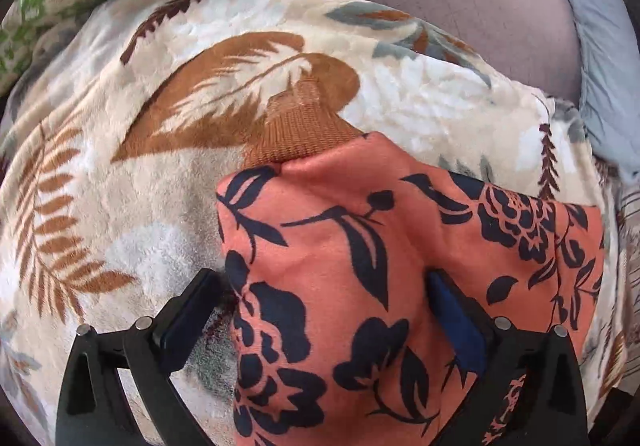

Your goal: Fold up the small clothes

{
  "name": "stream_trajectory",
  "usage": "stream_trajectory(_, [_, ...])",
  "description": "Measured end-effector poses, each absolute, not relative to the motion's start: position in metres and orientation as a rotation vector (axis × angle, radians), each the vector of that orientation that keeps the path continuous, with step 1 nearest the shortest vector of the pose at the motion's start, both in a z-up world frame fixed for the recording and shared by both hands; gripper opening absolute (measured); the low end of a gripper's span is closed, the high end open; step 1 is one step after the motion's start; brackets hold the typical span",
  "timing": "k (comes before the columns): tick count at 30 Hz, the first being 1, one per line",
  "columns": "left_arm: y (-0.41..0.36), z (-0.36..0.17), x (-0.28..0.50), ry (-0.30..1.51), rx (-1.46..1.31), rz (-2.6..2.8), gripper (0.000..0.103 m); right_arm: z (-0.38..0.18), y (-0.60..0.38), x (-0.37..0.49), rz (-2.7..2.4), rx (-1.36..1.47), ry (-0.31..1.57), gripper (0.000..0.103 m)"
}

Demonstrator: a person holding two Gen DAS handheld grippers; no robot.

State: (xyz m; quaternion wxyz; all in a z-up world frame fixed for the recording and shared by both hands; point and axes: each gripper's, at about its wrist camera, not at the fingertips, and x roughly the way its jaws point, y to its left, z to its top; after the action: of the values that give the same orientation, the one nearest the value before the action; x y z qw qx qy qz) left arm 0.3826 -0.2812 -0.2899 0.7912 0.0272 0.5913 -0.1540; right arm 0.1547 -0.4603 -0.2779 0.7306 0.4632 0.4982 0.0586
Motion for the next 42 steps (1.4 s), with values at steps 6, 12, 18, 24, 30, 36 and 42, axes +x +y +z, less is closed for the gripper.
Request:
stream_trajectory(6, [-0.263, -0.253, 0.352, 1.227, 0.054, -0.409, 0.102, -0.264, -0.467, 0.149, 0.175, 1.057, 1.049, 0.008])
stream_trajectory(12, [-0.241, -0.248, 0.284, 1.191, 0.172, -0.471, 0.102, -0.255, -0.461, 0.138, 0.151, 1.007, 1.051, 0.008])
stream_trajectory(18, [-0.224, -0.275, 0.272, 1.27, 0.106, -0.431, 0.103, -0.272, -0.461, 0.137, 0.141, 1.016, 1.117, 0.005])
stream_trajectory(24, [-0.226, -0.247, 0.241, 1.219, 0.19, -0.492, 0.102, -0.25, -0.444, 0.139, 0.291, 0.971, 1.077, 0.008])
stream_trajectory(30, [-0.207, -0.279, 0.226, 1.287, 0.202, -0.428, 0.102, -0.276, -0.413, 0.15, 0.267, 0.907, 1.226, 0.007])
stream_trajectory(36, [-0.201, -0.243, 0.238, 1.221, 0.145, -0.459, 0.102, -0.244, -0.441, 0.136, 0.26, 0.93, 1.08, 0.008])
stream_trajectory(42, [-0.194, -0.207, 0.269, 1.162, -0.021, -0.461, 0.102, -0.224, -0.502, 0.118, 0.113, 1.063, 0.876, 0.04])
